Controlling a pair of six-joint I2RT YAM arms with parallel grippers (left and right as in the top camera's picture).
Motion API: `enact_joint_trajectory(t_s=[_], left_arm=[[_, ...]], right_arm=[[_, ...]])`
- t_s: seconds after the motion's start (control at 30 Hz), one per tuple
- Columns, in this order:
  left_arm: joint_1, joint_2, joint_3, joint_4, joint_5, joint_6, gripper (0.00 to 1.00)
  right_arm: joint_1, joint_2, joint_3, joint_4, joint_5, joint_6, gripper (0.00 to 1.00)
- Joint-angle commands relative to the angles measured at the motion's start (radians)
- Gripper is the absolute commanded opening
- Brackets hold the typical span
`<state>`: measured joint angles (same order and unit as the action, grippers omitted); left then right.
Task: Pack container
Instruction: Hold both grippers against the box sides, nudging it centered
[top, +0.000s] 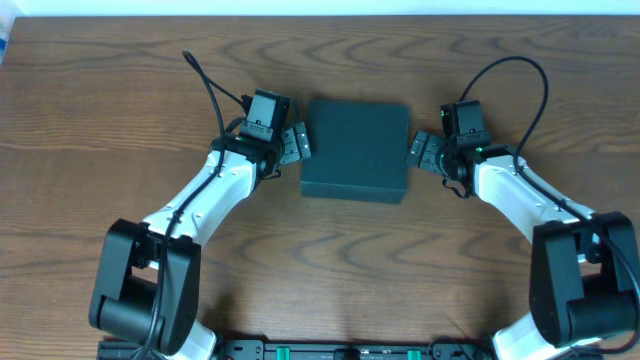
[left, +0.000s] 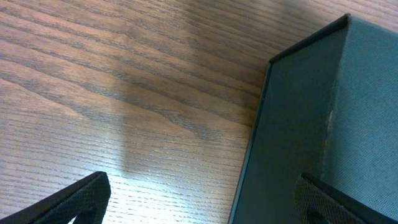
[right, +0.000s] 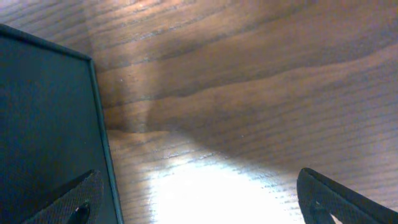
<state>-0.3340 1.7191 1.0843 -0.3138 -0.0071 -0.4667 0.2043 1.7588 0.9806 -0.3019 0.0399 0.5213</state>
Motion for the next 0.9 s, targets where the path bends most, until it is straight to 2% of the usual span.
enact_joint_trajectory(t_s=[0.0,0.23,0.87], left_arm=[[0.004,0.014,0.000,-0.015,0.000,0.008,0.95],[-0.003,0.014,0.000,-0.126,-0.025,-0.058,0.95],[-0.047,0.014,0.000,-0.161,-0.041,-0.116,0.95]], right_arm=[[0.015,0.012,-0.008,0.027,-0.033,-0.010,0.99],[0.010,0.012,-0.008,0.049,-0.033,-0.013,0.99],[0.010,0.012,-0.008,0.078,-0.029,-0.021,0.99]])
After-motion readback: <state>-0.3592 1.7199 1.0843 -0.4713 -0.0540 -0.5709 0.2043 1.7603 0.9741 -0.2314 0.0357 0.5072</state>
